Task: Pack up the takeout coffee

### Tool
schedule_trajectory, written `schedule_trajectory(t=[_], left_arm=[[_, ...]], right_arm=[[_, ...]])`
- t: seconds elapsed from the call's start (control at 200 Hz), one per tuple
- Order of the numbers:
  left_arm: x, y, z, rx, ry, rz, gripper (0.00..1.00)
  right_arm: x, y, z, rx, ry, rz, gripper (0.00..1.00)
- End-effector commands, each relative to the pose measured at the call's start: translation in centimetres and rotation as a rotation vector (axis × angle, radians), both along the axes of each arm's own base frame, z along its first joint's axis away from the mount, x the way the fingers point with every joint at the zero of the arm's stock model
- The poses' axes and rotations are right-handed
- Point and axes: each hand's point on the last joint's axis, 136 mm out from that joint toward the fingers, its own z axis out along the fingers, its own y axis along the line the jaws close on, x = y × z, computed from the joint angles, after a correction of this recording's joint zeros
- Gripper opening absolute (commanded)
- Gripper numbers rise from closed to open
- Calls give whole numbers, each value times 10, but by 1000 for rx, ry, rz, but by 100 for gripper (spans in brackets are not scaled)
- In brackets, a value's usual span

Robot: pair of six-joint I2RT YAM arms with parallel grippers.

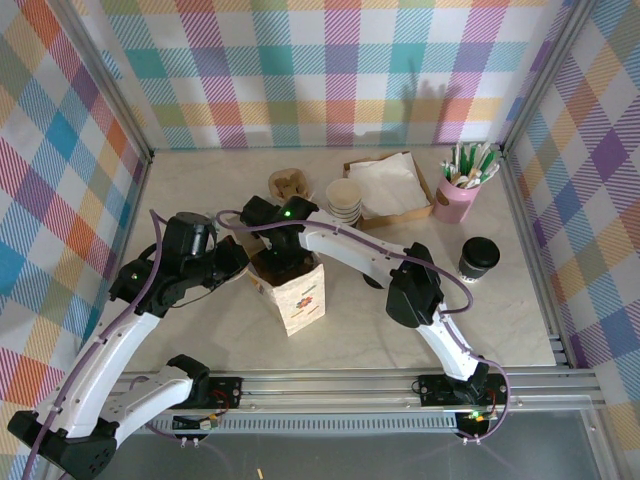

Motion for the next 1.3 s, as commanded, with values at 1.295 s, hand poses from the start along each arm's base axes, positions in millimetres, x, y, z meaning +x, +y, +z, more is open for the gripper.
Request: schedule_trajectory(t=[1.295], left_arm=[[-11,7,11,32,42,-13,0]], right_arm=[[-8,-14,-69,-112,71,12,32]])
